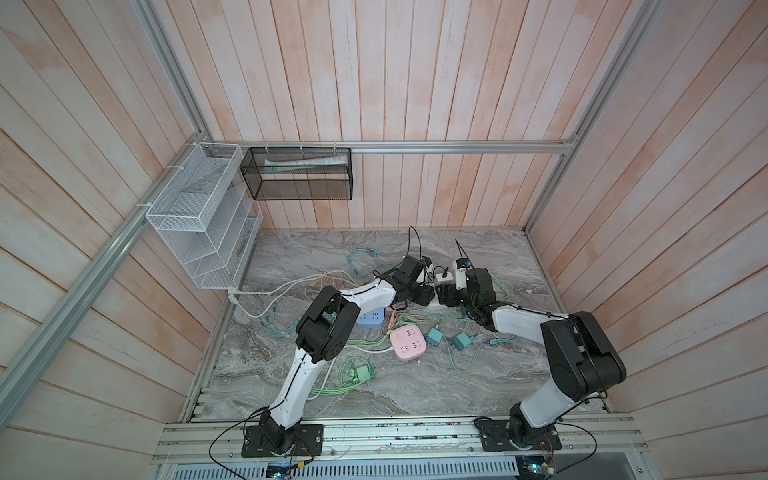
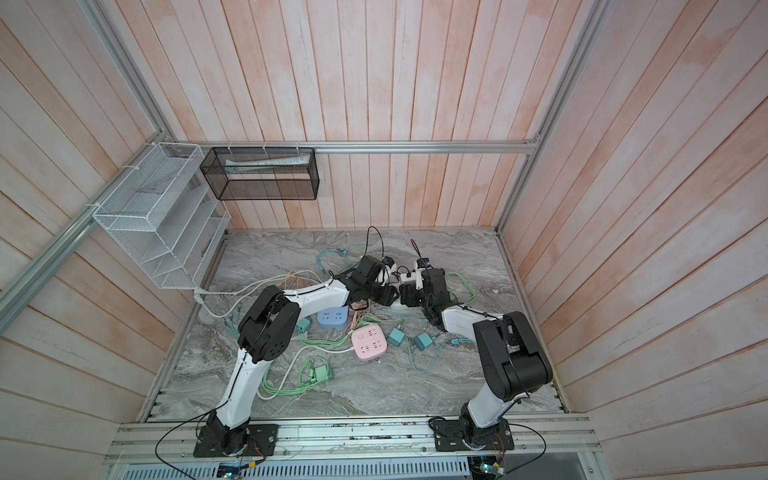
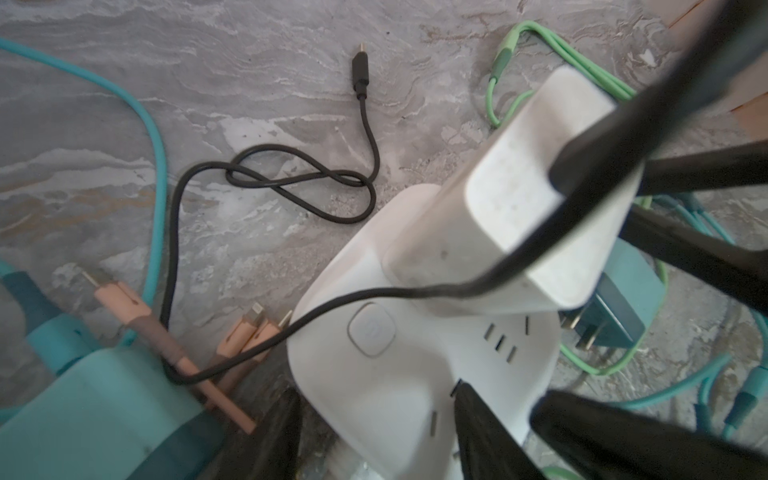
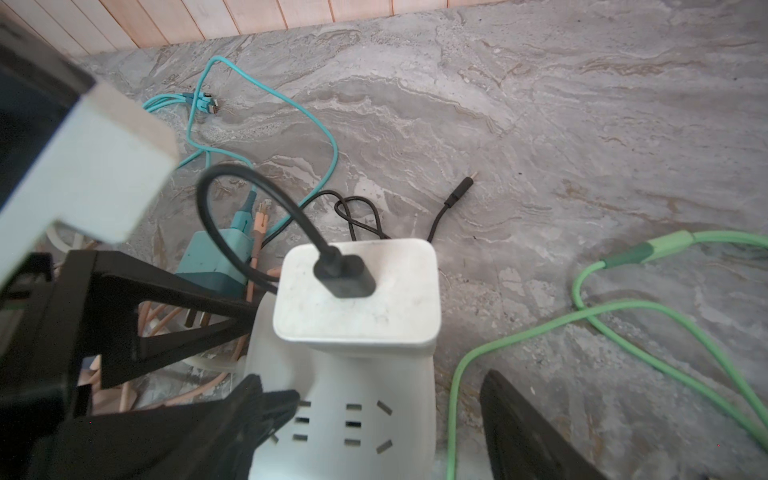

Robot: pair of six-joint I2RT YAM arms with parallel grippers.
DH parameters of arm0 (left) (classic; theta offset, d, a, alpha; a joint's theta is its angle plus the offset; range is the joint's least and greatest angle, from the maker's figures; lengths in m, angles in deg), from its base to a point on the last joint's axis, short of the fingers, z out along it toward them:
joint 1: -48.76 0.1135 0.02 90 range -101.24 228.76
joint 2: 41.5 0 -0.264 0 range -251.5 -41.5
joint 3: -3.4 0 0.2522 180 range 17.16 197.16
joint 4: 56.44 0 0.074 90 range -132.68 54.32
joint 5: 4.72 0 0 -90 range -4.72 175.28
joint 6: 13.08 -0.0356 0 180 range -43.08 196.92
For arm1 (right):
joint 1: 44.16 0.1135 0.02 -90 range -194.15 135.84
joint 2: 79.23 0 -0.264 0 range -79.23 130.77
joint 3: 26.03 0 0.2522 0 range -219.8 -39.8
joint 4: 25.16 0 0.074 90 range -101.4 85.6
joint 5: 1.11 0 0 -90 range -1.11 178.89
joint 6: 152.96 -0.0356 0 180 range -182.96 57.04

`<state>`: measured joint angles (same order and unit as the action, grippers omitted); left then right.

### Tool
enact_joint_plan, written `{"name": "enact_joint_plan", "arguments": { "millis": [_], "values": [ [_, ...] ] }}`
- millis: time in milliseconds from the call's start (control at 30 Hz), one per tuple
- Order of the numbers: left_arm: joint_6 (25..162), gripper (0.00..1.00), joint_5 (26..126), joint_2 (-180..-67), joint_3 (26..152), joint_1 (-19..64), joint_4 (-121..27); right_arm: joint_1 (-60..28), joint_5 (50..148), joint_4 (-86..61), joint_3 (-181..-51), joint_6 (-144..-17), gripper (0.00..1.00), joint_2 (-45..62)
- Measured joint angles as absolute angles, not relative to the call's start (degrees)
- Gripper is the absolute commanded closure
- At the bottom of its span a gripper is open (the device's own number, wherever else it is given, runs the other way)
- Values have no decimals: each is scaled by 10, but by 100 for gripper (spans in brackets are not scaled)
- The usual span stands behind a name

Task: Pull the plug off the socket
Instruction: 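Move the right gripper to the white charger and close on it, then pull the white charger up with the right gripper while the left holds the strip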

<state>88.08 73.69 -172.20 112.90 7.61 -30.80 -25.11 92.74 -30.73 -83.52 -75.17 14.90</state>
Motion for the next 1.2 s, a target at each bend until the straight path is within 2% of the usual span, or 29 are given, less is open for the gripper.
{"name": "enact_joint_plan", "arguments": {
  "millis": [133,300,833,1200],
  "values": [
    [881,40,736,-1722,1128,76,-310,-250,925,-308,-849,-742,30,166],
    [880,39,735,-1722,1128,77,-310,-250,918,-306,-863,-731,35,184],
    [876,40,722,-1721,1128,78,-305,-248,917,-307,-881,-701,36,207],
    [876,40,720,-1721,1128,79,-305,-241,906,-297,-889,-685,51,213]
  ]
}}
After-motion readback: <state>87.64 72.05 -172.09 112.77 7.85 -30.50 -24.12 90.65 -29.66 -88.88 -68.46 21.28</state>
